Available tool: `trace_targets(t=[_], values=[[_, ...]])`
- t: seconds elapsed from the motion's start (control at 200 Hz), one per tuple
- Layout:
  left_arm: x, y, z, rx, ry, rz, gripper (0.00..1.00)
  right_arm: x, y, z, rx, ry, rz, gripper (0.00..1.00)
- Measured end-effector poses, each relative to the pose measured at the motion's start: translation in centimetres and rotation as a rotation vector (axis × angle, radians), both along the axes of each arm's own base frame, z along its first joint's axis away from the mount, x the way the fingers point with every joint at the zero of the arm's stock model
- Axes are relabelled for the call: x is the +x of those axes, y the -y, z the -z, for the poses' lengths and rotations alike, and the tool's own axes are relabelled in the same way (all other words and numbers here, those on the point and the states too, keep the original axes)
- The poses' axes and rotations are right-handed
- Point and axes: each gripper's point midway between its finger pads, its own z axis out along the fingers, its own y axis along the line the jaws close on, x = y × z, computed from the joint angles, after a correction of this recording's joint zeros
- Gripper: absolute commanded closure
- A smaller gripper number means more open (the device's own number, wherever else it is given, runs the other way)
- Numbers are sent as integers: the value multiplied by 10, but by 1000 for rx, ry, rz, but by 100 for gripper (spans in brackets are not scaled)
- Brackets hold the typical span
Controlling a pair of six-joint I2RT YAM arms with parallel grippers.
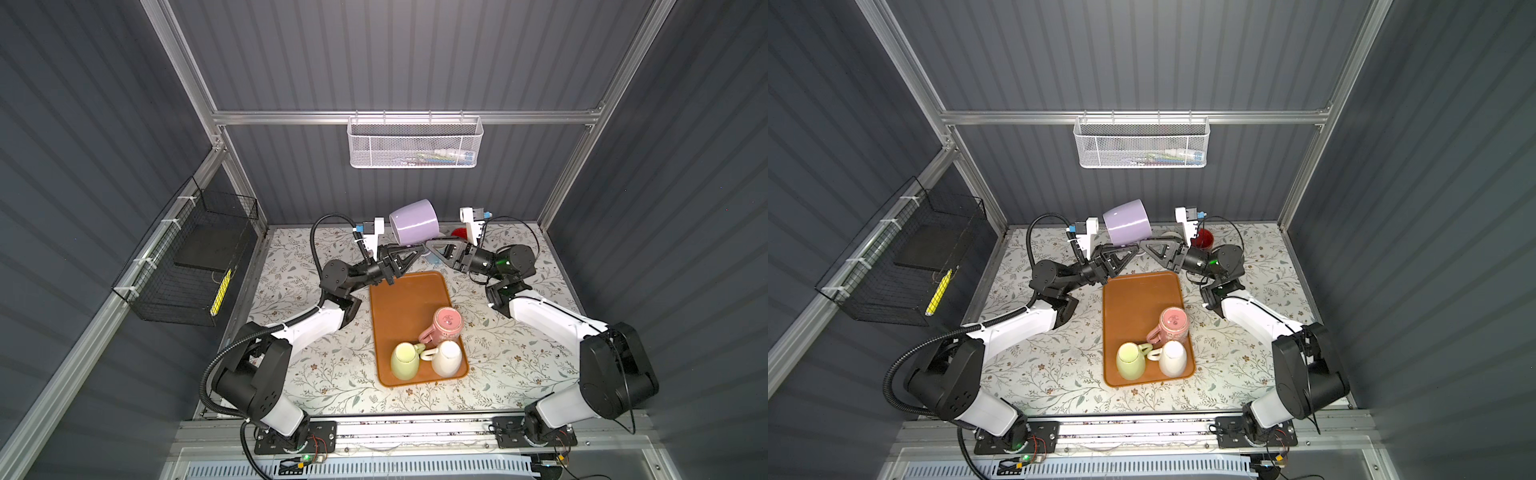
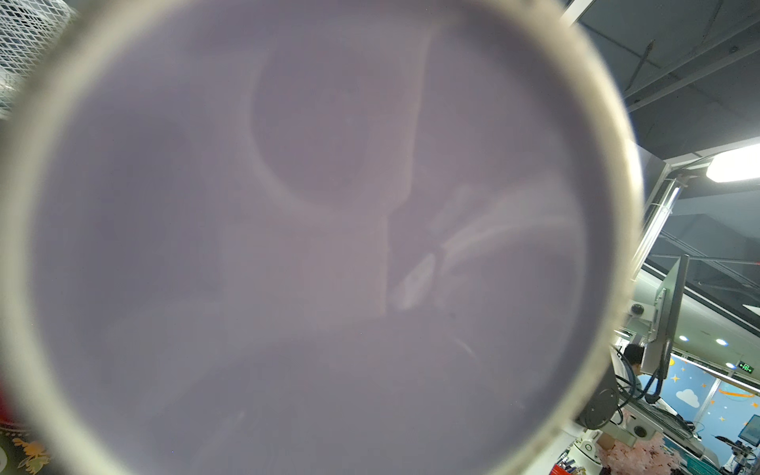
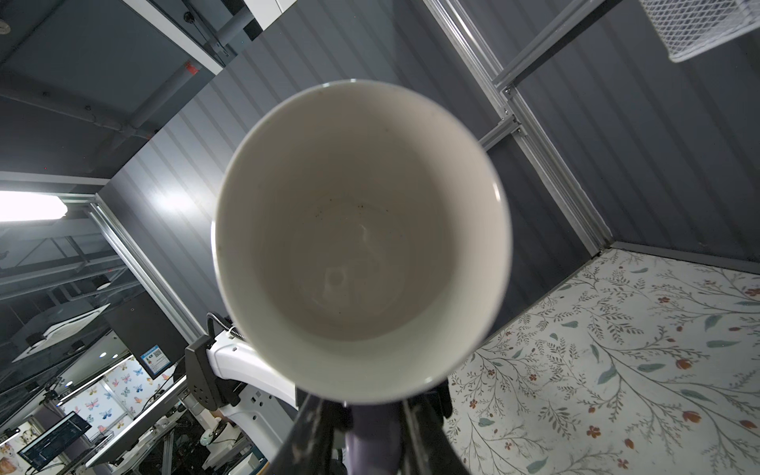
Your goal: Turn the mug right side up
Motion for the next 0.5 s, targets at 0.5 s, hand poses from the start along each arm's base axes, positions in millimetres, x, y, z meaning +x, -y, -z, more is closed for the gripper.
trace_targets(t=[0.5], values=[[3,5,1,-12,-19,9,100,3,1,1,-5,15,12,96]])
